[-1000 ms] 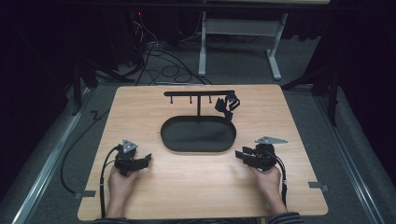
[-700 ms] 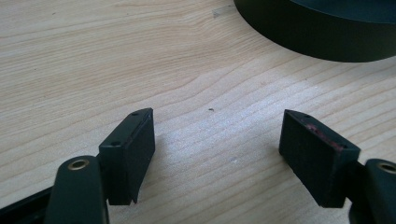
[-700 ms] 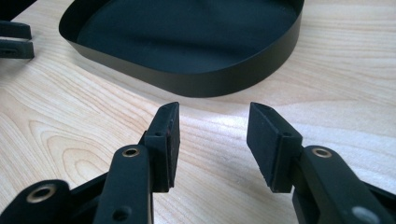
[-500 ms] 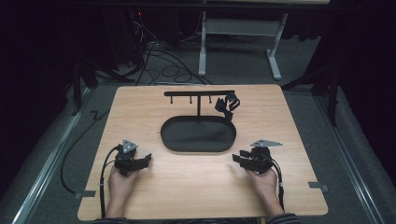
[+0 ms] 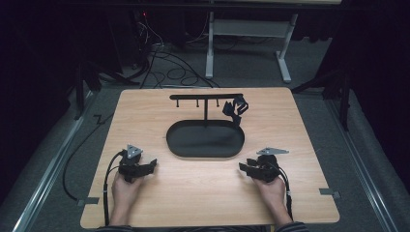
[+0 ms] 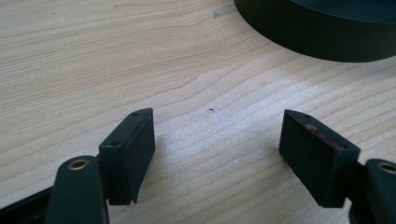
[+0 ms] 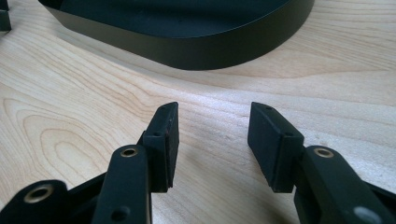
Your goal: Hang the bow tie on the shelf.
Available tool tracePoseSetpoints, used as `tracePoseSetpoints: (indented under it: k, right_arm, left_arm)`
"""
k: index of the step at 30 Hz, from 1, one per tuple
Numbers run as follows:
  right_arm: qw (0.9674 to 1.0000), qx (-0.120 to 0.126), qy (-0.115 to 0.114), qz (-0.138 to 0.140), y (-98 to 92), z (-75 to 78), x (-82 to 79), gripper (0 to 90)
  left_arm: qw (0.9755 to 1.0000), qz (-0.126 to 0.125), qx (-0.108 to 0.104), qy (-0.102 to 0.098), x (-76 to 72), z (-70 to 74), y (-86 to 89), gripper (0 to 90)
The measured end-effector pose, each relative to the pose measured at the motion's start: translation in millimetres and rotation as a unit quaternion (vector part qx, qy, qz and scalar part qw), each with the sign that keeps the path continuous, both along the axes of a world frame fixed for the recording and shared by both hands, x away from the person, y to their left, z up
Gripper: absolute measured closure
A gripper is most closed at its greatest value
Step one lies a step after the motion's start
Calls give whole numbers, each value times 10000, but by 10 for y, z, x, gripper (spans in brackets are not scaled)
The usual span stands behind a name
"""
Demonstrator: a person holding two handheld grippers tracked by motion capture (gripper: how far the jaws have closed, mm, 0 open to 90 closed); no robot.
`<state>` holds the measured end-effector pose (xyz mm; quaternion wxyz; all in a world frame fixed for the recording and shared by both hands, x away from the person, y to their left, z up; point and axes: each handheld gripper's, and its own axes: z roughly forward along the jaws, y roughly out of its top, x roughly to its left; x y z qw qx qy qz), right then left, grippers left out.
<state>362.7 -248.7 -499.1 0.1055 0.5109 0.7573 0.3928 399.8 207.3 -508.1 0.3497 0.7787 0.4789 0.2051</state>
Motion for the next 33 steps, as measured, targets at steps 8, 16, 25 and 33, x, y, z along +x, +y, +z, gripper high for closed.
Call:
tracePoseSetpoints:
  k: [8,16,25,33]
  right_arm:
    - [9999,-65,-63,60,53,-6,-20,542]
    - [9994,-138,-299,100,75,-39,-57,517]
    - [9988,-269,-373,155,101,-38,-65,498]
    - [9949,-805,-564,241,211,-33,-110,464]
  left_arm:
    - [10000,-6,4,-2,-1,0,-1,273]
    - [10000,-7,4,-2,-2,0,-1,273]
    - [10000,-9,1,0,-3,0,-2,273]
    - [10000,-9,1,1,-4,0,-2,273]
